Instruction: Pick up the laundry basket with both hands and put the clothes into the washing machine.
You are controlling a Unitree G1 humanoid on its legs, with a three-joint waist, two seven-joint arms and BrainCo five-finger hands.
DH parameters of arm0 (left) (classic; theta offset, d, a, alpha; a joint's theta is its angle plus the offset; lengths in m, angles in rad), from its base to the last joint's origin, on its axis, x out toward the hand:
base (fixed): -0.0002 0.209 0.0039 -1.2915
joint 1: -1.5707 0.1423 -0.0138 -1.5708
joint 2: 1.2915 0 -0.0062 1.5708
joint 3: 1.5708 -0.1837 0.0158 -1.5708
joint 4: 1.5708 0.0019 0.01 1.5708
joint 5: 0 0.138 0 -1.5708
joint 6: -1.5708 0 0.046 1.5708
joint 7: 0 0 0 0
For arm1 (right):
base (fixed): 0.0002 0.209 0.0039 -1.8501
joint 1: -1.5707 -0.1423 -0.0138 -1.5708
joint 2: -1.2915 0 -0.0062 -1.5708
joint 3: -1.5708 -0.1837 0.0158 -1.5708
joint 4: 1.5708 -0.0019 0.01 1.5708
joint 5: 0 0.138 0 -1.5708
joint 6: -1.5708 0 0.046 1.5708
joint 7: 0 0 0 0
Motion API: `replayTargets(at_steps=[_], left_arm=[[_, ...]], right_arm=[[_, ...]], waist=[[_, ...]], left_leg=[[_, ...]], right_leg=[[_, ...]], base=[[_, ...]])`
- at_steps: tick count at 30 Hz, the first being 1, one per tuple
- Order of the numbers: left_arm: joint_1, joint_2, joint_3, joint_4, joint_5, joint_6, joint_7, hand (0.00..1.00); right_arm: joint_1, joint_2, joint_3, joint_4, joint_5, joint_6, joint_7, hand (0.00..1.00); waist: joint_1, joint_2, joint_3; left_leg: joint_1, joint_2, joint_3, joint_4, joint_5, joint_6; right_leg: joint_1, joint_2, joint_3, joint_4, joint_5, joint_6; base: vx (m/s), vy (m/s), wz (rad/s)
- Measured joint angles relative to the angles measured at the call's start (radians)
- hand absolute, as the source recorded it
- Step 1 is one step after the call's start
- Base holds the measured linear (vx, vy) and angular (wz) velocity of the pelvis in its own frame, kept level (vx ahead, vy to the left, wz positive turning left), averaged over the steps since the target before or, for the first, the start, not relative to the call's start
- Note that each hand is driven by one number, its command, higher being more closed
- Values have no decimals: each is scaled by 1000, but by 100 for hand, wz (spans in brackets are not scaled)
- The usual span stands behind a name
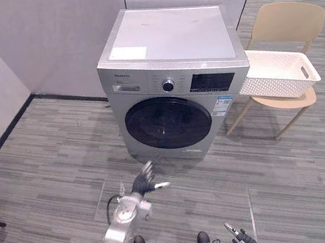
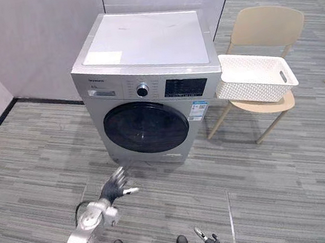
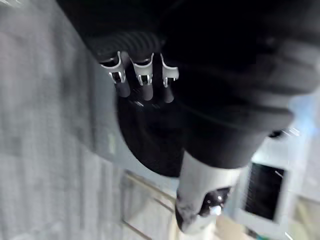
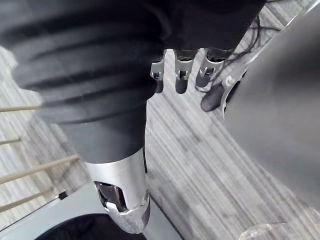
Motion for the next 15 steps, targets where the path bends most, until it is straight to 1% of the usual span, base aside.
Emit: replayTargets(at_steps=[1,2,3,4,5,6,7,8,9,10,11,12,13,14,15], left_arm=[[5,-4,48,63,19,5,5,0],[14,-7,154,189,66,18,22,0],[22,-7,210,240,89,26,31,0],[45,-6,317,319,121,37,48,0],[77,-1,415,366,147,50,65,0],[93,-1,462,377,138,56,71,0],[107,1,523,377,150,62,85,0],[119,4,544,377,159,71,91,0],[125,1,558,373,161,74,94,0],[129,-6,578,365,163,79,97,0],[133,-10,600,345,164,81,95,0],[137,-9,600,324,165,81,93,0],[139,-33,609,308,164,71,91,0],[153,-42,626,297,162,69,90,0],[163,-35,629,287,161,70,86,0]], right_arm=[[-10,0,-3,17,0,0,1,0],[-26,-2,-9,41,-18,5,1,0],[-37,-2,-12,56,-33,6,1,0],[-53,-3,-25,71,-47,15,1,0],[-66,-4,-30,90,-80,18,2,0],[-71,-8,-30,98,-88,21,2,0],[-76,-10,-29,99,-115,23,2,0],[-87,-11,-28,99,-119,25,2,0],[-92,-11,-27,97,-122,25,2,0],[-92,-11,-26,92,-135,25,2,0],[-81,-11,-20,92,-153,25,2,0],[-76,-8,-16,92,-155,25,2,0],[-65,-20,-15,82,-155,14,3,0],[-56,-28,-10,44,-154,11,5,0],[-61,-31,7,37,-153,10,11,0]], waist=[[1,-1,-2],[2,-6,-1],[5,-8,-2],[10,-11,-2],[22,-11,-2],[27,-11,-2],[40,-8,0],[48,-6,1],[49,-5,0],[49,-17,7],[62,-37,1],[68,-58,-4],[69,-38,7],[67,-19,6],[66,-8,14]], left_leg=[[2,0,0,0,-1,0],[8,-1,0,0,-2,2],[12,-1,1,0,-2,3],[22,-3,0,0,-5,4],[33,-6,0,0,-9,4],[37,-8,-1,0,-12,5],[39,-17,-21,0,-13,7],[45,-28,-41,0,-16,11],[47,-38,-58,0,-21,19],[52,-57,-88,1,-33,29],[59,-106,-122,13,-57,51],[47,-132,-119,63,-90,59],[-2,-133,-149,193,-140,69],[-2,-140,-221,259,-178,98],[15,-139,-280,285,-198,110]], right_leg=[[4,0,0,0,-2,-1],[13,1,0,-3,-2,0],[16,1,0,-3,2,-1],[29,0,0,-7,3,0],[40,-3,-1,-7,4,0],[45,-4,-2,-8,3,2],[56,-10,-17,-7,-2,5],[70,-23,-43,2,-13,10],[74,-37,-65,21,-30,16],[84,-64,-101,61,-65,23],[102,-133,-180,146,-131,44],[104,-179,-217,195,-152,60],[74,-216,-227,423,-176,8],[7,-235,-167,651,-105,-121],[-67,-223,-71,831,-38,-117]], base=[[65,-4,-1],[64,-7,-1],[96,-11,-1],[83,-4,-1],[86,0,0],[62,9,15],[45,22,35],[32,34,49],[36,78,71],[44,114,133],[61,139,158],[92,126,197],[22,149,191],[34,187,214],[17,179,141]])
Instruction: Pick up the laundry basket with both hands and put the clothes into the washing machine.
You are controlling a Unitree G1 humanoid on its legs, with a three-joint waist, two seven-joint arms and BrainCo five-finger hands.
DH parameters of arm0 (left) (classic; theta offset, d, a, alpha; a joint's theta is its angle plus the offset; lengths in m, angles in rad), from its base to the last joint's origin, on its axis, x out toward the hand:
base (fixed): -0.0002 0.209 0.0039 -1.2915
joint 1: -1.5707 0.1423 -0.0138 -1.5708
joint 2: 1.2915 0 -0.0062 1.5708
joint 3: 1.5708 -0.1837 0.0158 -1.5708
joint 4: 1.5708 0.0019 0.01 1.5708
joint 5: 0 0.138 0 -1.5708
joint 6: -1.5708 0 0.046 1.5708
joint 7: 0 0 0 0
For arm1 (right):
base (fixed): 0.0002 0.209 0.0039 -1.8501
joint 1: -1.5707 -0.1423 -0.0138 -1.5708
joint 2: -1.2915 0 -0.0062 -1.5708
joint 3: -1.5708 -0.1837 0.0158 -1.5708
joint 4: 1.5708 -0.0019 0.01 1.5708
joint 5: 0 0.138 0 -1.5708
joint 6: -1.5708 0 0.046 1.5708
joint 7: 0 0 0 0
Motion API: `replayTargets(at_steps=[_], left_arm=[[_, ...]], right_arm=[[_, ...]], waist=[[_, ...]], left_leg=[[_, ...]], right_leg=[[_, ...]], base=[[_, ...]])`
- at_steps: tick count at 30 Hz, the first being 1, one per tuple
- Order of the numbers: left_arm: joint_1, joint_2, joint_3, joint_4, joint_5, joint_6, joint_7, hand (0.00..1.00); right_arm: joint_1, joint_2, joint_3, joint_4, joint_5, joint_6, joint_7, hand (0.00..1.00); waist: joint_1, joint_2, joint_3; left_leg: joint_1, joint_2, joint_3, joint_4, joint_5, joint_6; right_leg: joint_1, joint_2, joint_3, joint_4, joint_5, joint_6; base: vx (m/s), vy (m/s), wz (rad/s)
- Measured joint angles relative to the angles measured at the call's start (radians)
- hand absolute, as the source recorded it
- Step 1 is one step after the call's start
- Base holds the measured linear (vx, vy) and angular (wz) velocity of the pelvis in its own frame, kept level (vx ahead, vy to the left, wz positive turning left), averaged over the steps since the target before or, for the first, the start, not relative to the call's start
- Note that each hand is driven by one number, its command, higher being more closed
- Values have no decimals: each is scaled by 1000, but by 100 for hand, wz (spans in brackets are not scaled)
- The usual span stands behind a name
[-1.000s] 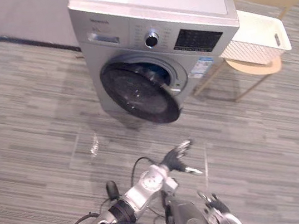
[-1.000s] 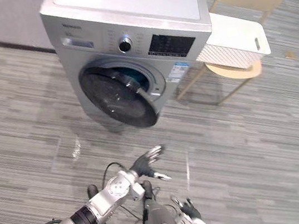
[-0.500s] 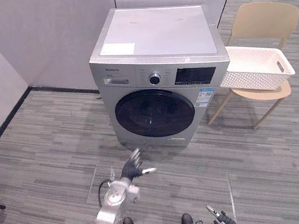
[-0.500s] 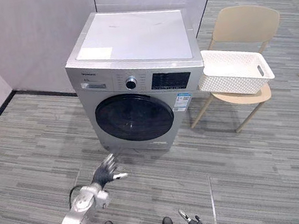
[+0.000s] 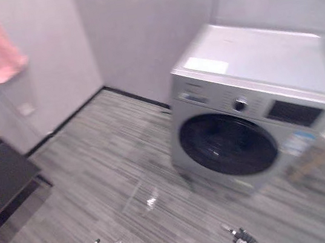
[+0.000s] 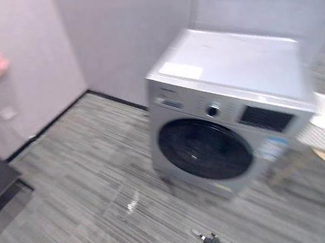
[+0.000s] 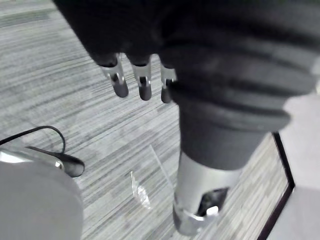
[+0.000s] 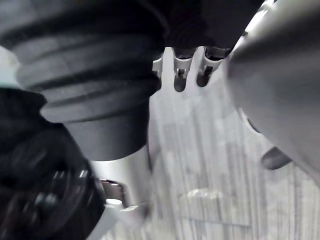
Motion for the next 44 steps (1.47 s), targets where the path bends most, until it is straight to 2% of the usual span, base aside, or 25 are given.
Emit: replayTargets(at_steps=[1,2,3,5,8,10,12,14,15,16,18,19,20,21,22,24,25,26,27,28,30,31,33,35,44], left_arm=[[1,2,1,0,0,0,0,0],[16,13,25,0,-7,1,2,0],[29,11,47,3,-15,10,7,0],[31,7,63,7,-28,14,15,0],[22,2,63,7,-42,9,18,0],[9,-3,72,7,-45,8,19,0],[-6,-9,81,5,-45,7,19,0],[-6,-21,93,-1,-45,6,20,0],[-11,-53,96,0,-44,9,24,0],[-15,-70,95,-2,-44,8,24,0],[-36,-96,58,-6,-38,5,33,0],[-38,-95,54,-6,-37,4,35,0],[-42,-95,31,-12,-38,1,38,0],[-43,-95,8,-25,-38,-1,38,0],[-44,-94,-3,-30,-38,-2,38,0],[-64,-93,-44,-43,-35,-4,37,0],[-68,-94,-54,-43,-35,-4,37,0],[-71,-95,-81,-44,-34,-5,37,0],[-74,-98,-115,-42,-24,-8,37,0],[-73,-92,-135,-41,-19,-9,37,0],[-75,-75,-161,-34,-14,-11,37,0],[-76,-69,-155,-28,-13,-12,36,0],[-78,-54,-105,-25,-3,-13,40,0],[-61,-32,-68,24,6,-8,41,0],[-44,-18,-60,62,23,-9,38,0]], right_arm=[[-1,1,1,-1,0,0,1,0],[-13,18,11,-5,5,-2,6,0],[-28,38,7,-4,8,-13,6,0],[-34,50,6,-9,8,-14,5,0],[-27,44,4,-18,11,-6,1,0],[-19,31,25,-6,19,4,-1,0],[-7,28,26,30,24,18,-9,0],[-5,29,35,43,41,27,-10,0],[-7,5,35,57,40,29,-8,0],[-9,-8,34,58,40,33,-10,0],[-26,-21,20,57,39,33,-10,0],[-27,-19,18,56,39,32,-10,0],[-27,-16,16,54,40,31,-11,0],[-29,-13,18,52,45,29,-12,0],[-32,-11,18,52,51,26,-15,0],[-59,-9,28,50,75,19,-21,0],[-64,-9,36,48,77,12,-24,0],[-63,-8,43,47,83,6,-38,0],[-65,-10,31,42,88,5,-41,0],[-64,-10,27,40,92,3,-43,0],[-63,14,3,40,98,3,-41,0],[-62,17,-10,44,98,2,-42,0],[-66,36,-16,43,97,1,-39,0],[-35,51,-17,48,93,1,-39,0],[44,32,-39,88,36,9,-35,0]], waist=[[0,-1,0],[4,-18,1],[11,-40,11],[15,-48,15],[6,-47,15],[-11,-45,14],[-25,-46,12],[-32,-55,-10],[-35,-15,-36],[-35,3,-47],[-46,40,-57],[-46,40,-56],[-46,41,-54],[-44,36,-48],[-40,29,-40],[-36,35,-10],[-37,37,-4],[-39,41,0],[-43,55,11],[-44,55,15],[-55,28,16],[-56,18,27],[-43,-15,41],[-53,-15,18],[-69,-18,5]], left_leg=[[1,0,-4,1,-1,1],[11,3,-48,20,-16,11],[25,0,-83,31,-31,16],[31,-6,-111,43,-51,15],[39,-54,-179,85,-104,22],[39,-81,-239,136,-152,24],[64,-92,-313,182,-206,17],[92,-92,-380,217,-267,13],[88,-47,-409,241,-297,-2],[86,-24,-407,249,-292,-12],[45,19,-398,352,-221,-72],[39,21,-393,371,-209,-78],[6,34,-349,471,-154,-117],[-50,58,-271,602,-72,-128],[-81,81,-222,669,-35,-125],[-159,229,26,808,-63,-104],[-168,254,79,803,-73,-112],[-184,281,155,735,-81,-132],[-174,287,226,546,-30,-143],[-151,288,262,488,-43,-129],[-46,237,323,228,-70,-120],[8,211,342,90,-73,-88],[61,169,346,-38,2,-85],[151,118,343,-256,100,-86],[163,84,310,-289,134,-69]], right_leg=[[-6,2,7,8,-2,4],[-78,31,71,125,-65,65],[-147,70,118,142,-108,92],[-215,123,172,-5,-129,117],[-214,181,355,-418,-99,138],[-202,200,454,-550,-85,140],[-178,218,483,-556,-65,143],[-172,224,438,-527,-6,143],[-175,261,394,-477,-11,180],[-174,279,374,-466,-24,165],[-129,314,304,-469,-64,117],[-117,317,298,-473,-68,111],[-71,329,269,-497,-79,92],[-21,343,245,-521,-91,72],[3,349,236,-531,-96,63],[90,365,200,-555,-110,38],[113,364,193,-568,-111,36],[144,359,171,-592,-113,36],[172,361,138,-610,-115,39],[179,362,129,-610,-121,47],[175,332,120,-612,-125,53],[168,322,116,-612,-144,59],[169,293,113,-613,-140,59],[171,278,117,-632,-142,62],[202,267,87,-689,-129,79]], base=[[149,137,113],[202,99,90],[205,86,94],[201,55,64],[213,-11,65],[314,-109,102],[428,-243,133],[568,-380,96],[514,-330,49],[589,-396,60],[423,-338,60],[377,-356,57],[323,-321,43],[293,-303,42],[225,-239,33],[172,-194,27],[122,-118,37],[79,-42,53],[65,-11,58],[69,-3,83],[55,31,90],[-5,77,67],[-41,52,29],[-23,56,4],[15,32,11]])
